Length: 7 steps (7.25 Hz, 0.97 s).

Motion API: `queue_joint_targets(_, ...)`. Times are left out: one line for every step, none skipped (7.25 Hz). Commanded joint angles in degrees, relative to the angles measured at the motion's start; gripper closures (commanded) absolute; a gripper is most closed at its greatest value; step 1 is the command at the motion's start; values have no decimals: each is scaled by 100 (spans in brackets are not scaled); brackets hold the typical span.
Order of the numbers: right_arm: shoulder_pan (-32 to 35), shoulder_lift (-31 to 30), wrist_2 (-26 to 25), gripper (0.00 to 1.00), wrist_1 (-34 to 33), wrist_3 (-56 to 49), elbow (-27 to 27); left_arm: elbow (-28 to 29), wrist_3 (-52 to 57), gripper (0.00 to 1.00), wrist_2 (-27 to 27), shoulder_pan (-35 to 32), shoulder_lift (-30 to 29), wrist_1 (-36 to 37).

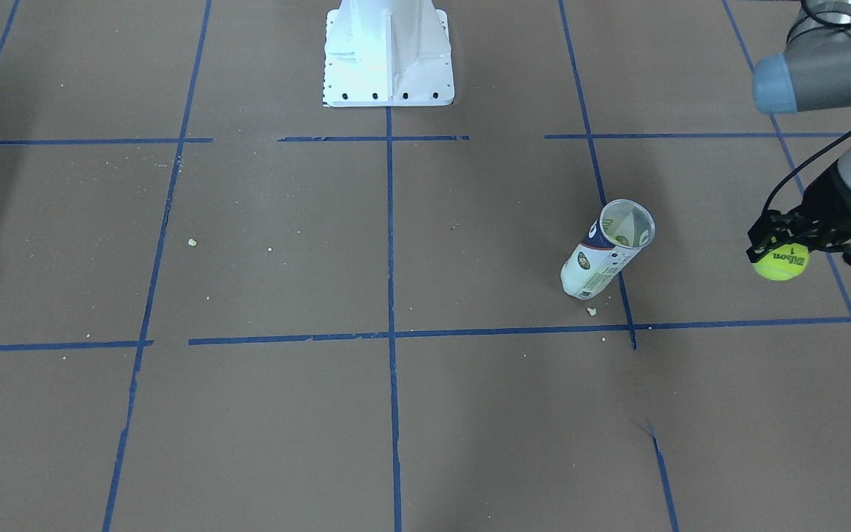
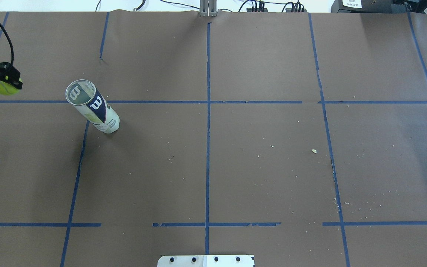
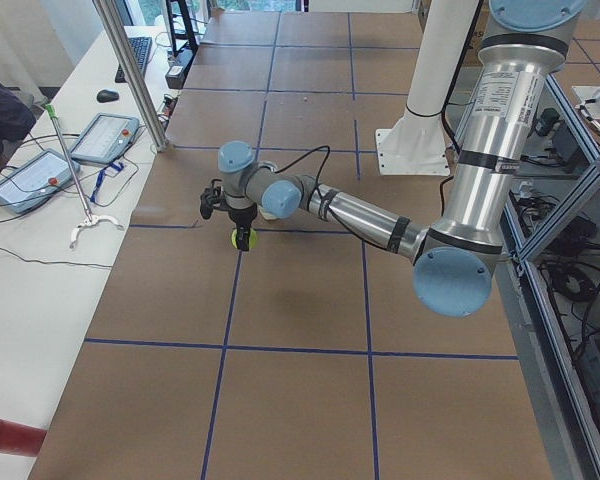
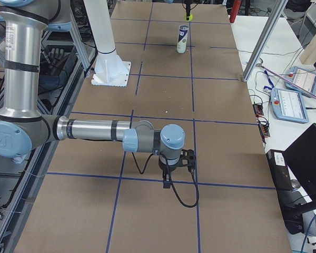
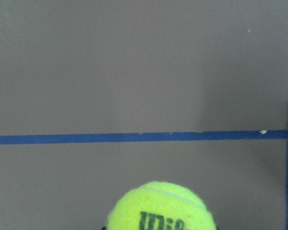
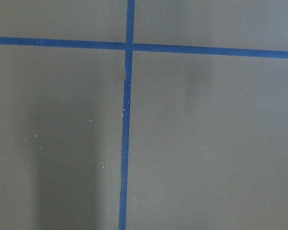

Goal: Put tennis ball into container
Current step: 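Carry the ball with the left gripper over the clear Wilson tube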

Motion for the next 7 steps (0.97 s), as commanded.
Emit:
queue_joint_targets(0, 4, 0, 0, -2, 0, -1, -566, -119, 100, 9, -198, -912, 1490)
queue_joint_targets(0, -5, 0, 0, 7, 0, -1, -566, -695, 100, 18, -172, -1161, 1504)
queue_joint_targets(0, 4, 0, 0, -2, 0, -1, -575, -1022, 100, 9, -145, -1372, 1513)
queue_joint_targets(0, 4, 0, 0, 7, 0, 8, -558, -1356, 98, 9, 151, -1496, 1522)
queue_joint_targets(0, -5, 0, 0, 7, 0, -1, -540, -1682, 99, 18, 432, -1602, 1513)
queue_joint_targets(0, -5, 0, 0, 7, 0, -1, -549, -1911, 99, 18, 661, -1638, 1505)
queue_joint_targets(0, 4, 0, 0, -2, 0, -1, -566, -1966, 99, 18, 785, -1638, 1504)
